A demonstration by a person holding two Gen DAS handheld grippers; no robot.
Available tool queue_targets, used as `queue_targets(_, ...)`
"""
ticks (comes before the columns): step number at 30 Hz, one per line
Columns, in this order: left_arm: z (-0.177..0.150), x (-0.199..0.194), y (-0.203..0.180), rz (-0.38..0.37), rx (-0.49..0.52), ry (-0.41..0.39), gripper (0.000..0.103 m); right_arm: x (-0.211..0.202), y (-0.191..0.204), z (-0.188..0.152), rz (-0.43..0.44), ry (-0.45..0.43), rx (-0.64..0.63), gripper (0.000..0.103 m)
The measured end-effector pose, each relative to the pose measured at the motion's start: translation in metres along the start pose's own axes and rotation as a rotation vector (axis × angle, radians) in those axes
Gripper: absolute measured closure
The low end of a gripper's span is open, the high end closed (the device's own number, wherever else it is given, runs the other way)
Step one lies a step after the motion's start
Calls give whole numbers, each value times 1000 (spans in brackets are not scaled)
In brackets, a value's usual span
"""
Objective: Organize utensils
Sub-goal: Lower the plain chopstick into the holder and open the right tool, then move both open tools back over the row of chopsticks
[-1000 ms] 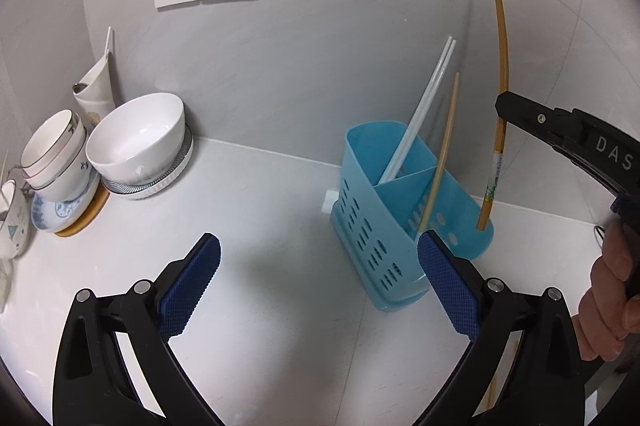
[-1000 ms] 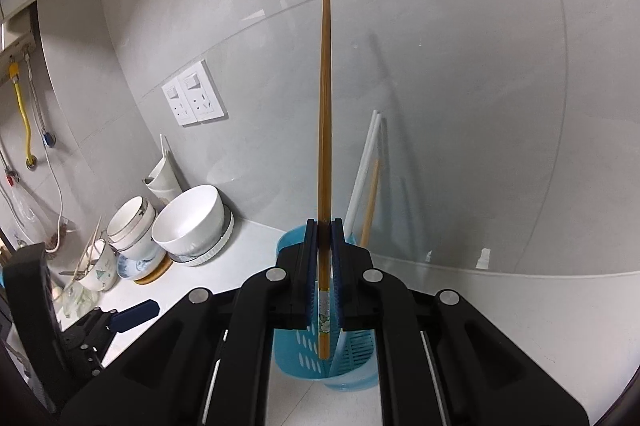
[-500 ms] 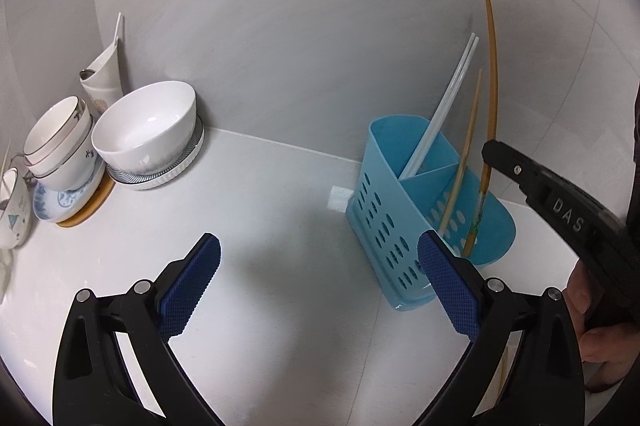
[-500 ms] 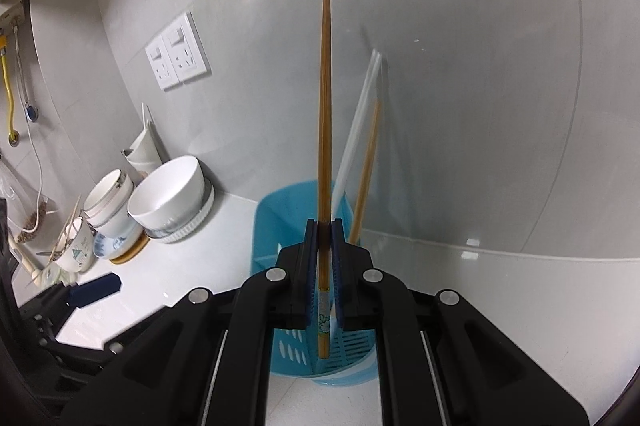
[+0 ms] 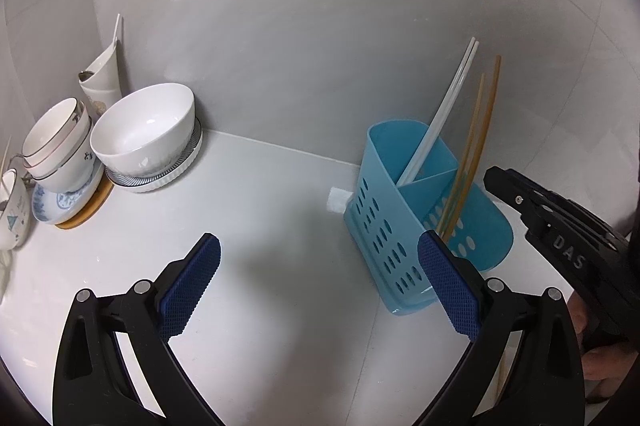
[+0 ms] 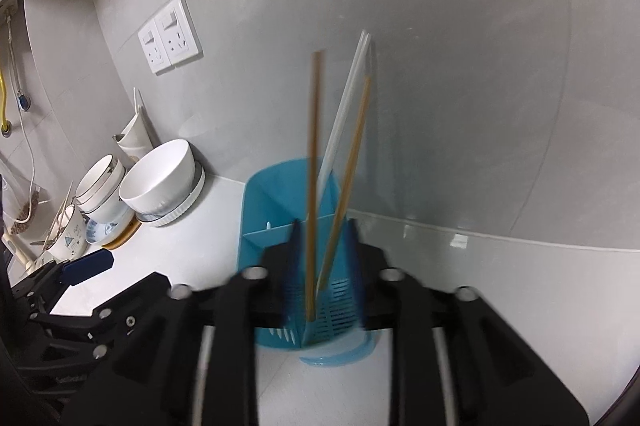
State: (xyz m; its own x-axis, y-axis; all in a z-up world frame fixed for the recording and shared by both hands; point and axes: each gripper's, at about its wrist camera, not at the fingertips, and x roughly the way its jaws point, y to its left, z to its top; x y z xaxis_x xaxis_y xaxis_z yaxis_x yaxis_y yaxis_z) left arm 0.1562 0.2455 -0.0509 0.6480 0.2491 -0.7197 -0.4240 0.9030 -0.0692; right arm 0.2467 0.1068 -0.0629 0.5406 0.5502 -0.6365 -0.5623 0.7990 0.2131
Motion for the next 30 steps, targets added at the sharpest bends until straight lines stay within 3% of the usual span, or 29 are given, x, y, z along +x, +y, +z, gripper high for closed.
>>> queue_targets(1,0,-2,-1,-2,0,-3,6,-4,-1,1,-7,-2,1,61)
queue_targets(6,1,-12,-5,-13,-1,-11,6,-31,-12,1,-42,-3,-15,32)
queue_targets(12,2,-21,-18,-49,21,2,6,-64,-32,-2,-80,20,-1,8)
queue_targets(20,-5,-34,-44,-101,69,29,6,-100,-65,-11,-164,50,32,8)
queue_targets(30,-28,-46,-81,-179,117,98,6,-147,-116,-52,-271,88,94,8)
